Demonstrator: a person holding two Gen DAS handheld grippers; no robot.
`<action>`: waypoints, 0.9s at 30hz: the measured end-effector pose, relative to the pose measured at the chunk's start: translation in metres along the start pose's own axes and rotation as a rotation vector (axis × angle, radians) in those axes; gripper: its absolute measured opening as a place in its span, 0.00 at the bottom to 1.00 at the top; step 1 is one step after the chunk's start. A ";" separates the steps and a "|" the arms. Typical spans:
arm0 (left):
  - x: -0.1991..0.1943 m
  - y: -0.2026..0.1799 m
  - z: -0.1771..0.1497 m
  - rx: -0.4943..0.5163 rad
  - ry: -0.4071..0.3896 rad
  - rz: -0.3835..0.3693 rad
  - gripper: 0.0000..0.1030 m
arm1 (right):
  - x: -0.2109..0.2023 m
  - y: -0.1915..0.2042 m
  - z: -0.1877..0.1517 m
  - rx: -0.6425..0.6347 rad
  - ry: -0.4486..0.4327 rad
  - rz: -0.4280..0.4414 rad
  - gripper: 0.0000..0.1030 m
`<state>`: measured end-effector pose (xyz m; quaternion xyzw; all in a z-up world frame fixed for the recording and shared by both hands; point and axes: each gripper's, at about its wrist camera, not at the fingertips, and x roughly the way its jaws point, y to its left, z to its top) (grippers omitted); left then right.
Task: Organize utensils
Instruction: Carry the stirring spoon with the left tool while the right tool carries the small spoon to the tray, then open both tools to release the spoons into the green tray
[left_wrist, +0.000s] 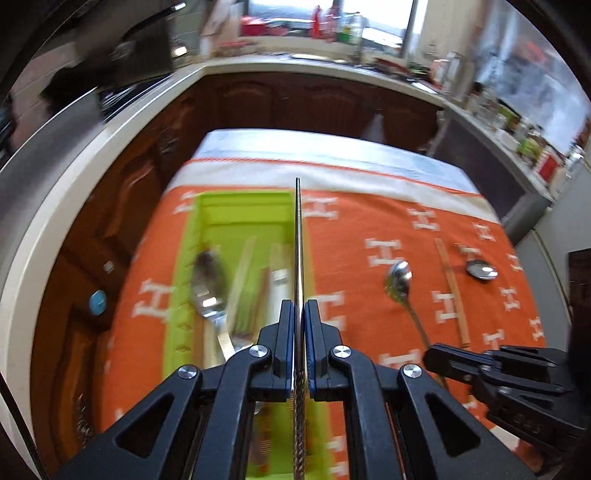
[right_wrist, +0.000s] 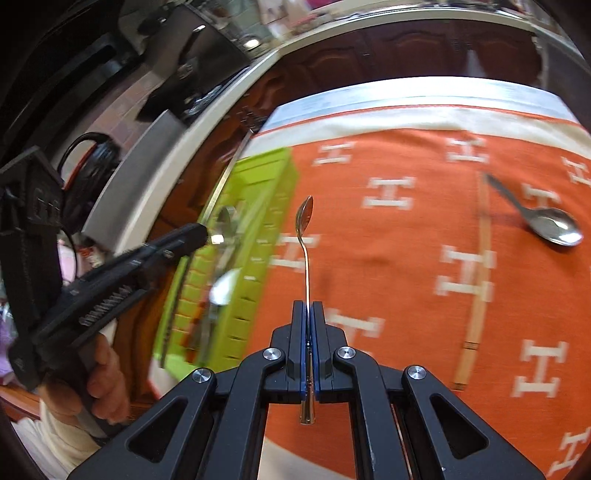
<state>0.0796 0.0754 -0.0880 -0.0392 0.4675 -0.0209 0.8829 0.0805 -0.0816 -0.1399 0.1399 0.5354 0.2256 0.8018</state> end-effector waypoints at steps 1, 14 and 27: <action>0.002 0.010 -0.002 -0.020 0.014 0.011 0.03 | 0.005 0.012 0.003 -0.006 0.009 0.016 0.02; 0.017 0.043 -0.016 -0.055 0.095 0.068 0.05 | 0.071 0.065 0.024 0.102 0.113 0.114 0.03; 0.005 0.044 -0.008 -0.044 0.063 0.101 0.34 | 0.052 0.058 0.022 0.092 0.052 0.061 0.17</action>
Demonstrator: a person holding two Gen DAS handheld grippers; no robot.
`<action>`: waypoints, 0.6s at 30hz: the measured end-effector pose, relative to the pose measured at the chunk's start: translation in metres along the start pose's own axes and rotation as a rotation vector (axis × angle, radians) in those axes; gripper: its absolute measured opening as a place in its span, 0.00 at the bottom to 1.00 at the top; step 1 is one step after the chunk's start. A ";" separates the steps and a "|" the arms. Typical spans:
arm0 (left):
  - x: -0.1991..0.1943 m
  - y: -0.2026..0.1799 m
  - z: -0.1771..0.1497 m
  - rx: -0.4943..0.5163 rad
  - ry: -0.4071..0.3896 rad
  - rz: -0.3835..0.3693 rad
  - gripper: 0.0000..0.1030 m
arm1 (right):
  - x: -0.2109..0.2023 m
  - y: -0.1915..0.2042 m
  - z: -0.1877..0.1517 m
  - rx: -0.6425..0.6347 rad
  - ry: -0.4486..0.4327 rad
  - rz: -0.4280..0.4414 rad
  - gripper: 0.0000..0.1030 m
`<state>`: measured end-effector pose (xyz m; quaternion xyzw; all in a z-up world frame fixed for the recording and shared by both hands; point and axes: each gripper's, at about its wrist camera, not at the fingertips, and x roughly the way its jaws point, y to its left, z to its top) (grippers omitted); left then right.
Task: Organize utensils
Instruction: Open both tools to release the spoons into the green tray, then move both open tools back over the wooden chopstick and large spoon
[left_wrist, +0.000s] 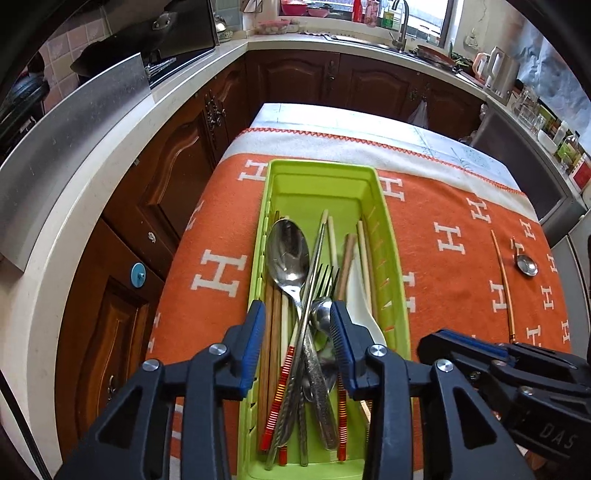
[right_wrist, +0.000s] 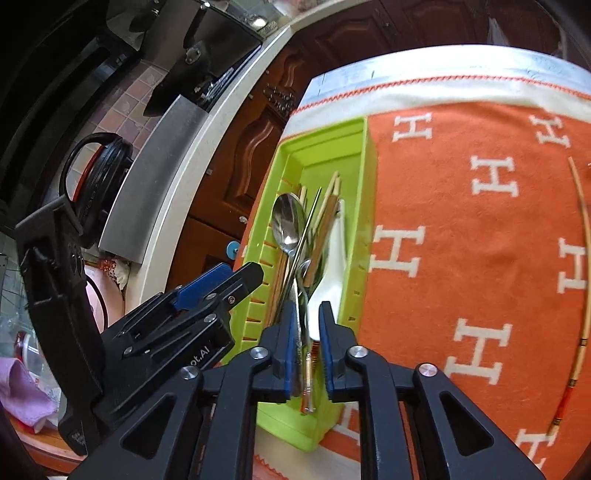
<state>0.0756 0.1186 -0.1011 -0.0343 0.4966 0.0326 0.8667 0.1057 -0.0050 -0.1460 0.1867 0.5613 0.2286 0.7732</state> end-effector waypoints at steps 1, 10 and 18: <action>-0.002 -0.002 0.001 0.005 -0.005 -0.001 0.36 | -0.005 -0.001 -0.001 -0.002 -0.013 -0.007 0.20; -0.015 -0.029 0.004 0.049 -0.034 -0.025 0.54 | -0.060 -0.034 -0.013 0.023 -0.121 -0.084 0.29; -0.022 -0.075 0.002 0.141 -0.045 -0.082 0.54 | -0.103 -0.080 -0.032 0.074 -0.181 -0.168 0.29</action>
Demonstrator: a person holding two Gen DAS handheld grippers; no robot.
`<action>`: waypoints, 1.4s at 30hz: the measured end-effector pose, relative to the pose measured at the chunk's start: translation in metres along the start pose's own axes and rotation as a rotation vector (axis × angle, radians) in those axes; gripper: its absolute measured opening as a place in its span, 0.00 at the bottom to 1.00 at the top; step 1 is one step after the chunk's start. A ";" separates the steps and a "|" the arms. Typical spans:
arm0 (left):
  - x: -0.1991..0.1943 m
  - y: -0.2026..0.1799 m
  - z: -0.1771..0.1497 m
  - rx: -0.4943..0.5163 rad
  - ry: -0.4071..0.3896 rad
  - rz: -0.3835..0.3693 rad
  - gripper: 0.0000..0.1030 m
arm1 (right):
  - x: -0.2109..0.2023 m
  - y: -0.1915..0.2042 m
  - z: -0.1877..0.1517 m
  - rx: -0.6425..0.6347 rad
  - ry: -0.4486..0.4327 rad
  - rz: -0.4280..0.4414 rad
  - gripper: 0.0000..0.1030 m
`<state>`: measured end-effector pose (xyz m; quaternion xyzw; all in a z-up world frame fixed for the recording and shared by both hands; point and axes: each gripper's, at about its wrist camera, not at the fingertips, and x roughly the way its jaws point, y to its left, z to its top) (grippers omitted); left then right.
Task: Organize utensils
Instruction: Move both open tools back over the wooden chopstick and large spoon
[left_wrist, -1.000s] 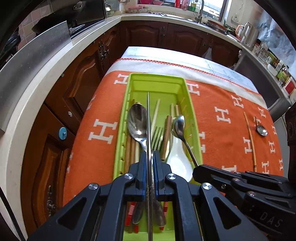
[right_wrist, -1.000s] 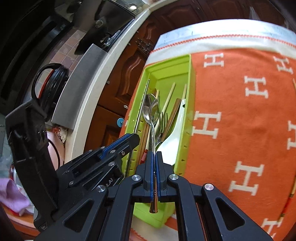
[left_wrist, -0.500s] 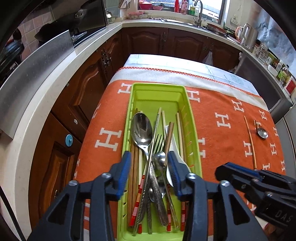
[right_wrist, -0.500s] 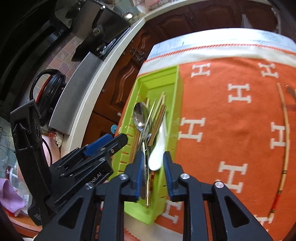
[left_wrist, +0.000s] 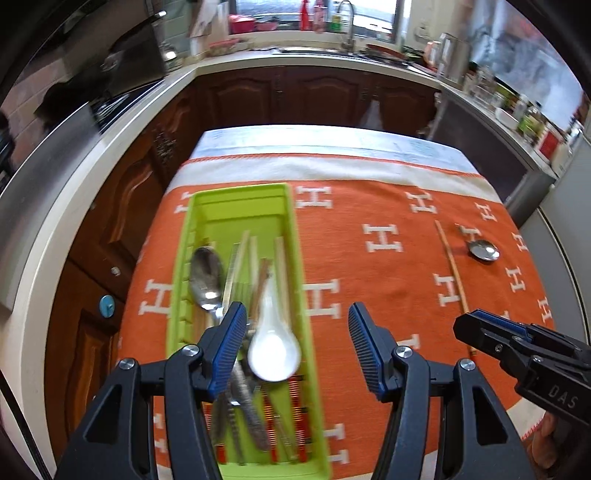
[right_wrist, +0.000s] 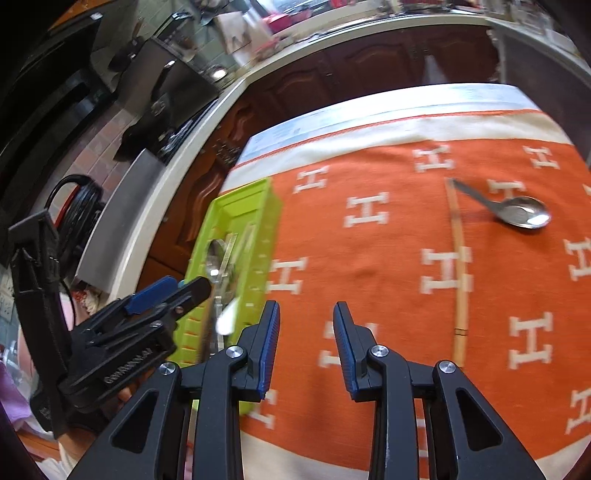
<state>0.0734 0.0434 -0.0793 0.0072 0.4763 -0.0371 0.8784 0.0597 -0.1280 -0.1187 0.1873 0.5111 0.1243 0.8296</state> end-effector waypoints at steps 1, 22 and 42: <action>0.000 -0.006 0.000 0.009 0.002 -0.009 0.54 | -0.003 -0.007 -0.002 0.011 -0.002 -0.008 0.29; 0.033 -0.122 -0.008 0.188 0.095 -0.144 0.60 | -0.050 -0.105 -0.035 0.063 -0.059 -0.226 0.29; 0.088 -0.171 -0.010 0.168 0.123 -0.149 0.69 | -0.044 -0.151 -0.058 0.173 -0.069 -0.251 0.31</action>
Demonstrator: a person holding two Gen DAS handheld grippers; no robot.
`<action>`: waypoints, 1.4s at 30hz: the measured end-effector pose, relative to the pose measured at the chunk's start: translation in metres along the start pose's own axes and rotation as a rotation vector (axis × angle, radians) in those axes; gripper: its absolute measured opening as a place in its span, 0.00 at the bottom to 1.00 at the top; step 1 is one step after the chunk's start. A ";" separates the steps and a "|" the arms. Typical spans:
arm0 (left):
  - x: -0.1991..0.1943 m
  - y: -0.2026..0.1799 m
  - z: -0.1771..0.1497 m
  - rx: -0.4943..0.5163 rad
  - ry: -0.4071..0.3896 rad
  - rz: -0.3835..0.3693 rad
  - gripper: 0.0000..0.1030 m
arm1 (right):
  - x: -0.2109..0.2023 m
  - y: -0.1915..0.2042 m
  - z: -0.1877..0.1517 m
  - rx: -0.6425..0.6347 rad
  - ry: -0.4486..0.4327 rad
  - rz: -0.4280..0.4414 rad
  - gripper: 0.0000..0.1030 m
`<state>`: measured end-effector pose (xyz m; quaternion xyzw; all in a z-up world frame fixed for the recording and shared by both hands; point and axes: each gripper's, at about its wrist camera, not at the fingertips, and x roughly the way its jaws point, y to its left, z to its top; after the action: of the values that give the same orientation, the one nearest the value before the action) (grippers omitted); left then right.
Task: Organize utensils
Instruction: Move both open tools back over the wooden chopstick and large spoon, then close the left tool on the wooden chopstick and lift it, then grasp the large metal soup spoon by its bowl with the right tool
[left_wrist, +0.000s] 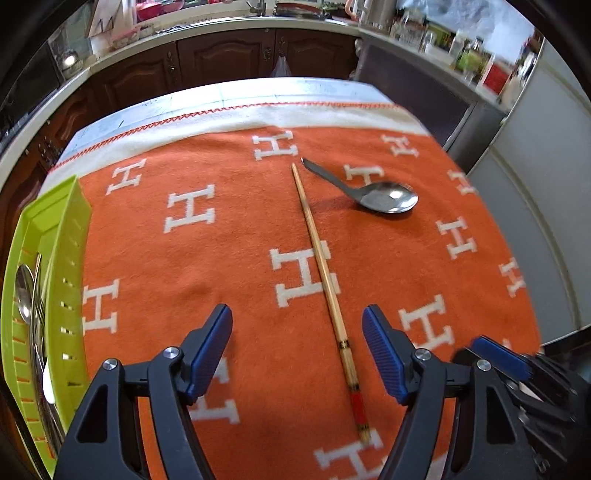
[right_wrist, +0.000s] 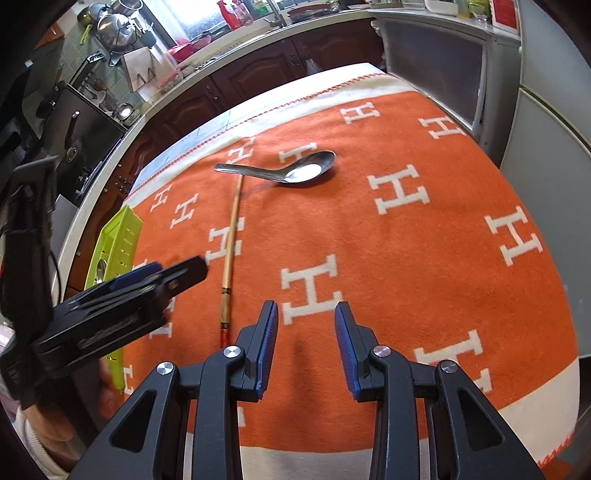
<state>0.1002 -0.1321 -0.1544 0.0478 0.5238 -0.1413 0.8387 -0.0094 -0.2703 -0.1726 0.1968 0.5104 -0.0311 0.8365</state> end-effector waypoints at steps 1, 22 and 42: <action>0.004 -0.003 0.001 0.015 0.004 0.012 0.69 | 0.001 -0.003 -0.002 0.007 0.004 0.000 0.31; 0.019 -0.019 -0.003 0.019 -0.014 -0.016 0.06 | 0.011 -0.017 -0.007 0.043 0.026 0.011 0.31; -0.027 0.069 -0.005 -0.158 -0.060 -0.063 0.04 | 0.033 -0.015 0.074 0.056 -0.010 0.041 0.31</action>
<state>0.1046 -0.0601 -0.1373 -0.0391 0.5092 -0.1272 0.8503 0.0647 -0.3056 -0.1764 0.2304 0.5011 -0.0295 0.8337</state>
